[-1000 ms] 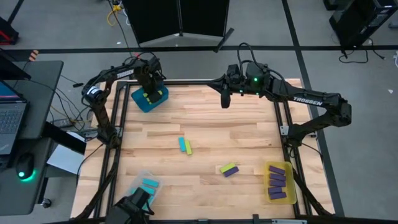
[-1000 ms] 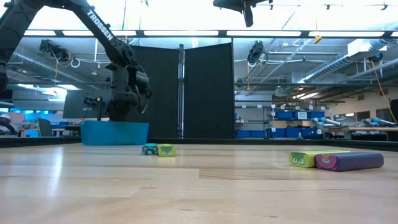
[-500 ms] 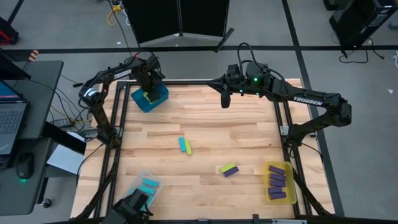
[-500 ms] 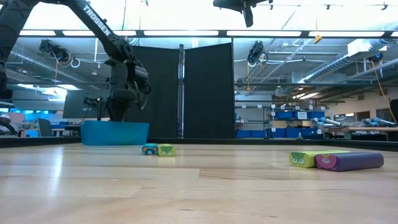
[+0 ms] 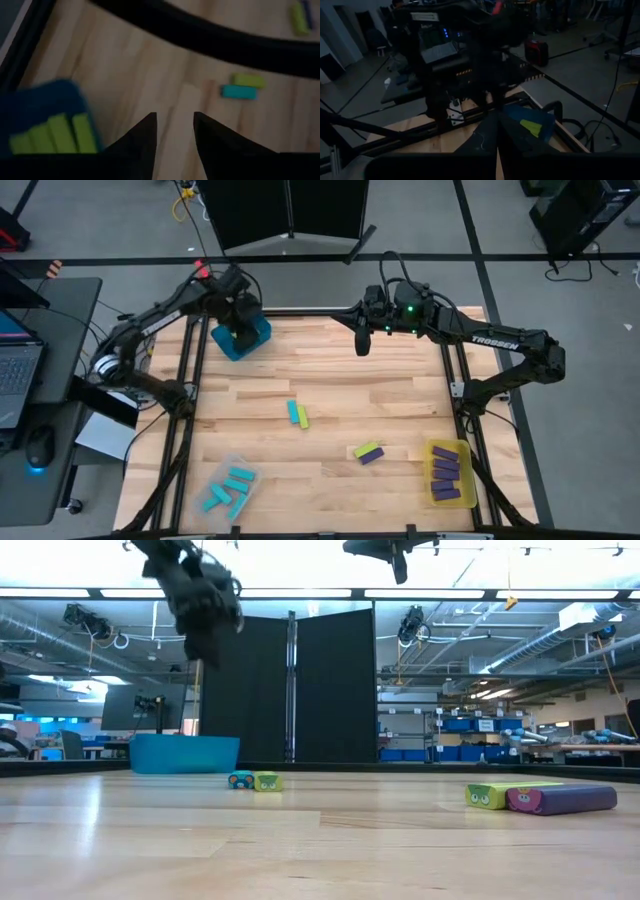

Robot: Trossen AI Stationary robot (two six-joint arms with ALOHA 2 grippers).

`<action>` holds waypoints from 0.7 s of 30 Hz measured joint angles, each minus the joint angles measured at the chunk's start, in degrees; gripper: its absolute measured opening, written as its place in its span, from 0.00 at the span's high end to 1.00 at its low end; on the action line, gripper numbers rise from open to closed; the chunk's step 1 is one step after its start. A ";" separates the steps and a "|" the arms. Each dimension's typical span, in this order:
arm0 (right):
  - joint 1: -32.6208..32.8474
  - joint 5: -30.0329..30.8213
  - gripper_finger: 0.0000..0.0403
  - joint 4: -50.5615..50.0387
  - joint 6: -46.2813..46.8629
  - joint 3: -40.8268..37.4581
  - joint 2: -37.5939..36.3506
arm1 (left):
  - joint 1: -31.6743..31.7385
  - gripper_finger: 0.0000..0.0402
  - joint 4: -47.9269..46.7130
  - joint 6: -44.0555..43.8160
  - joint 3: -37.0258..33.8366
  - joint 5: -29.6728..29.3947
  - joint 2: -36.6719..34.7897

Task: Sort blocks
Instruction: Adjust the blue block

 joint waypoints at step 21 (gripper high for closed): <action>0.92 -4.19 0.96 -2.35 3.51 0.00 0.00 | -24.02 0.98 22.45 -0.27 -14.59 9.63 0.94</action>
